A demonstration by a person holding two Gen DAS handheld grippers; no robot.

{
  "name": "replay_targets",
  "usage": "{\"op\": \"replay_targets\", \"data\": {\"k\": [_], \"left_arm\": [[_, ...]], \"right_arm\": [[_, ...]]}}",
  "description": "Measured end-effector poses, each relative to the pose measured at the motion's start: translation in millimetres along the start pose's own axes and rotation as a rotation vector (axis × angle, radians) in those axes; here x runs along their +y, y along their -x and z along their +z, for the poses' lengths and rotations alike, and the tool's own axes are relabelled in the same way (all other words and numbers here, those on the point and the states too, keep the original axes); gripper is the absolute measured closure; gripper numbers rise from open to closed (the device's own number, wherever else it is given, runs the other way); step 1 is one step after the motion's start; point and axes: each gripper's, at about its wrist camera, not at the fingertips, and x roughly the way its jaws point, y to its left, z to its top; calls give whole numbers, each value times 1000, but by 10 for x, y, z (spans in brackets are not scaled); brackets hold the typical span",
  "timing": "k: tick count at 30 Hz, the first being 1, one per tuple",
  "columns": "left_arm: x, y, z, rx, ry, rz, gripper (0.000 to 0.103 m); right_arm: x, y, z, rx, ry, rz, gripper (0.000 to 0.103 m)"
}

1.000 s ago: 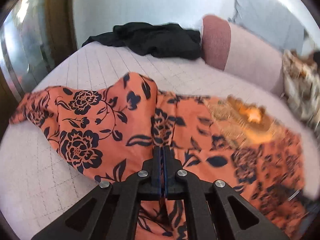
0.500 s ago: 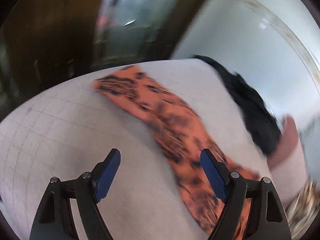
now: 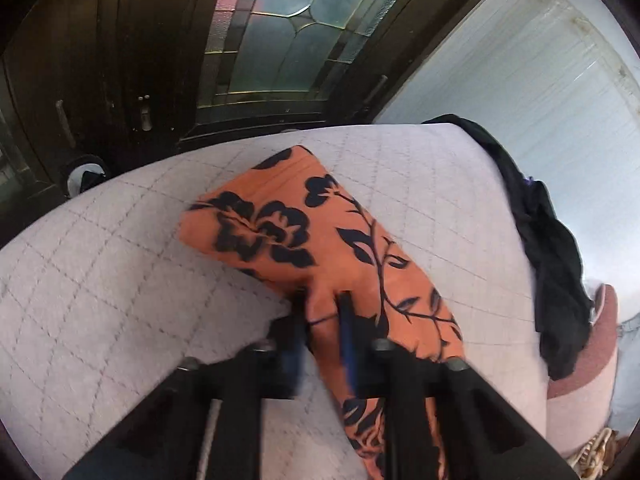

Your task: Fold small clothes

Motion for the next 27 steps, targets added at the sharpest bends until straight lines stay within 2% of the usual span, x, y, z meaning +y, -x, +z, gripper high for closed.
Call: {"op": "replay_targets", "data": {"k": [3,6,10,14,18,22,24,27], "left_arm": [[-41,146,-11,-29,-33,-12,96],[-252,456,-111,-74,-146,-39,97],[-808,1011,-380,-129,-361,-92,97],[-1435,1565,-837,-151,-553,-181,97],[-2079,1943,-1497,-114,-751,-251,97],[-2609,2168,-2389,-56,-937,-317,97],[-2797,2198,-2820,-13,-1015,-334,97],[-2990,2161,-3582,97,-1144,-386,97]], "right_arm": [[13,-12,17,-2,6,-3,40],[1,10,40,-6,-10,7,40],[-59,126,98,-49,-50,13,40],[-164,325,171,-108,-111,33,40],[-290,553,241,-165,-173,63,40],[-478,804,319,-223,-236,77,40],[-598,917,357,-254,-273,86,40],[-816,1089,401,-296,-337,100,40]]}}
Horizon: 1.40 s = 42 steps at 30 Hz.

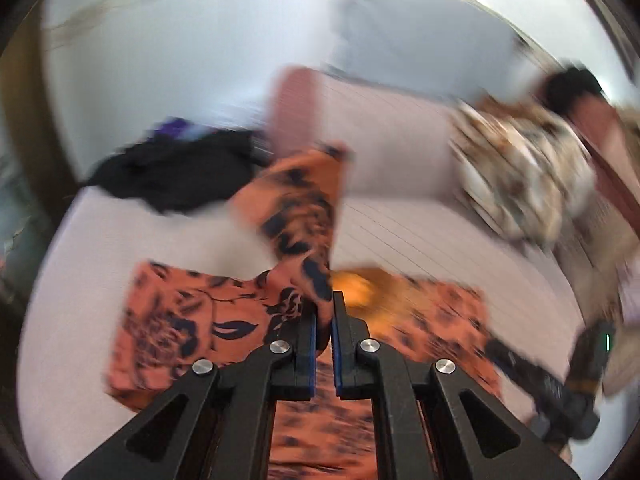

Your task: Fold small clothes

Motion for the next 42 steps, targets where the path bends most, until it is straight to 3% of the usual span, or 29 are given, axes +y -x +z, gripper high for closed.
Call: {"op": "replay_targets", "data": {"k": [3,5,6,7,9,12,16,20,22,25,26,27,28,30,33,35,36,38,40,42], "left_arm": [[-506,-159,-177,81,-100,-127,96],[-633,-89,-289,46,-131,-188,94],[-580,-12,-328,3,-112,-196,83],[-486,40,-343,-25,-81,-191,60],[-209,174,-376,-114,34,-139,34],[290,224,-515,-175,158,24,34],[1017,71,-820,-115,296,193,34],[1461,-1,-1142,-105,429,230,34],[1572,-86,-1250,-77,457,254,34],[1671,-181,-1270,-53,441,292,34],[1694,-190,-1273,-55,435,309,34],[1697,-212,-1281,-50,422,330,34],[1716,-241,-1291,-38,414,335,34],[1700,-371,-1303,10,395,353,34],[1669,-482,-1326,59,375,373,34],[1640,-539,-1342,77,363,394,34],[1631,-546,-1351,79,358,402,34],[1593,-589,-1344,80,339,425,34],[1552,-588,-1336,75,317,446,34],[1514,-537,-1316,45,313,449,34]], "right_arm": [[-179,132,142,-40,-53,1,40],[-332,220,221,-68,-107,-5,40],[-389,241,247,-74,-129,-3,41],[-447,258,269,-77,-153,1,41],[-496,245,293,-67,-170,9,41],[-533,202,333,-38,-169,3,41],[-626,128,327,0,-187,-25,41],[-661,-32,262,79,-181,-23,41],[-619,-152,189,125,-155,-65,41],[-529,-408,15,215,-82,-153,45],[-478,-461,-29,225,-42,-180,57],[-380,-502,-74,227,32,-224,82],[-302,-534,-96,230,86,-243,93],[-176,-430,-88,161,128,-240,95],[33,20,53,-83,206,-274,98],[4,223,123,-179,206,-314,98],[-91,235,158,-176,180,-336,98],[-341,65,181,-71,120,-377,98],[-644,-86,174,19,13,-495,97],[-871,-55,218,56,-109,-467,95]]}}
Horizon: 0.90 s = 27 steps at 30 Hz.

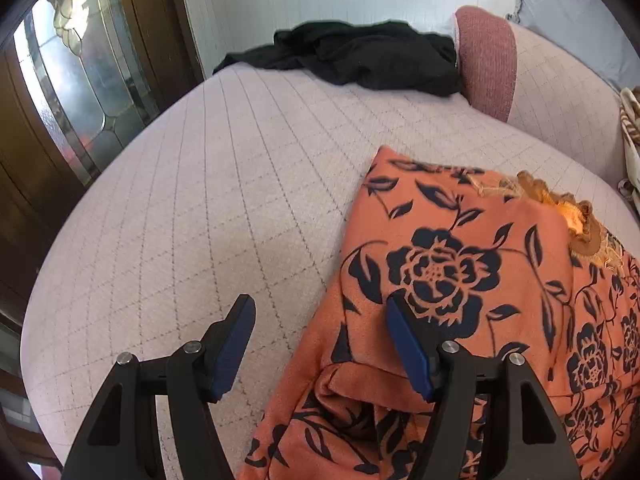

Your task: Fold small clothes

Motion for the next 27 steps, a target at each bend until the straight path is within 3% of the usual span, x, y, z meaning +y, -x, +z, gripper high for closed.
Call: {"op": "replay_targets", "data": {"k": [2,5,8,10,11,12,13,15,18,22,27], "left_arm": [[-38,159,55,-96,18,-44,34],[-205,329,142,-210,-18,-101,34],[-442,232,158,-204,-108,-118,31],[-575,-52,116,-82,-177,-71,31],[-580,-223,90,-4,-189,-38,30],[-543,-272,79,12,-171,-48,27],[-432,-257,114,2,-106,-77,27],[-292,-246,204,12,-38,-52,27],[-70,-190,296,-39,66,-43,27],[-51,-116,384,-37,107,-164,27],[-484,-53,426,-13,39,-329,27]], "right_arm": [[-18,223,61,-89,-31,109,94],[250,528,33,-229,97,224,94],[508,367,-105,-156,179,293,94],[604,150,-192,-63,222,260,94],[636,1,-228,-10,247,216,94],[620,-143,-254,36,256,141,94],[574,-258,-281,66,244,80,94],[494,-275,-272,47,203,105,96],[507,-160,-255,16,205,111,94],[574,-203,-294,62,204,145,94],[627,-328,-329,93,211,125,94]]}}
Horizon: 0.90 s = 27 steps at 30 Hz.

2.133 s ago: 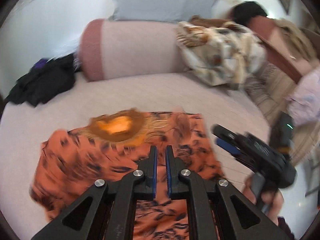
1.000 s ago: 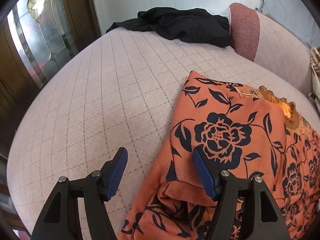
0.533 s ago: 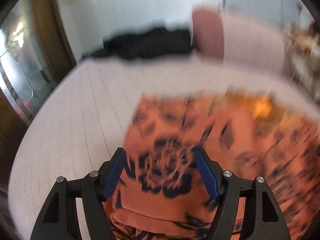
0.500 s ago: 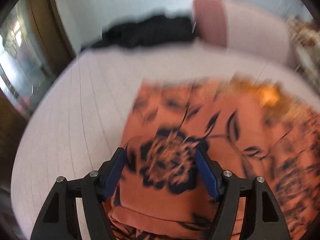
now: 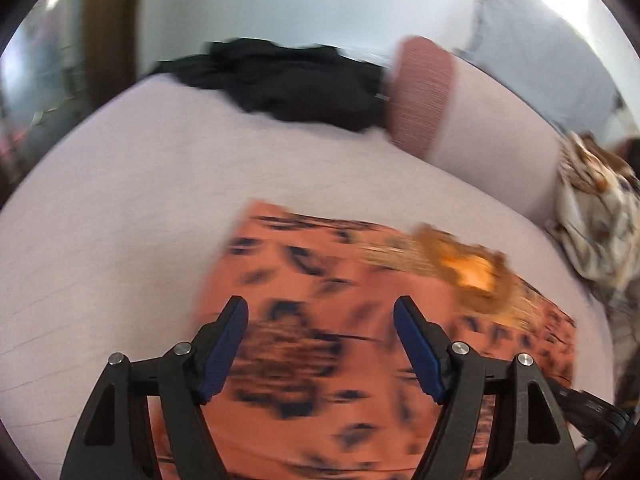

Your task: Fold small clothes

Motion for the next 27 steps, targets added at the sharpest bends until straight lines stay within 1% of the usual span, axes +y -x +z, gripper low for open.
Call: {"op": "replay_targets", "data": {"k": [2,3,4,6,8,9,11,13,15,16,17,18,19,20,21,23,25,27], "left_arm": [[-230,-84,-37,22,-60,-16,27],[-311,-169,-49,40,-94,-11,27],[-382,-291,-75,67,-130,22,27],[-412,-501,-131,124,-164,89,27],[-425,-548,-117,86,-195,122,23],[-439,-558,-83,90,-196,137,22],[-436,-554,-43,99,-166,126,22],[-365,-509,20,99,-117,86,22],[-265,-412,40,92,-58,45,22],[-195,-324,66,82,-31,31,22],[-165,-289,70,77,-23,35,22],[-89,-210,73,76,-18,62,22],[-62,-235,96,78,-16,90,22],[27,-183,74,76,-15,125,22],[85,-157,48,73,-14,151,22],[229,-101,-41,83,-19,250,22],[291,-79,-141,108,-27,298,22],[307,-103,-214,126,-32,310,22]], "right_arm": [[-39,-10,2,5,-27,20,94],[-59,-6,8,8,-34,30,94],[-81,0,7,11,-36,35,94],[-98,10,16,16,-42,42,95],[-112,33,27,15,-54,50,95],[-114,54,32,7,-60,55,94],[-103,152,56,-44,-61,76,92],[-121,299,97,-128,-63,92,93],[-194,363,141,-178,-91,81,93],[-240,330,157,-164,-106,61,93],[-296,233,169,-111,-125,21,92],[-370,128,160,-56,-147,33,92],[-412,135,151,-70,-174,65,92],[-411,173,156,-74,-185,71,92],[-373,209,162,-70,-174,63,91],[-265,299,135,-85,-134,77,90],[-135,313,75,-71,-98,123,90],[10,280,-13,-39,-47,151,90]]}}
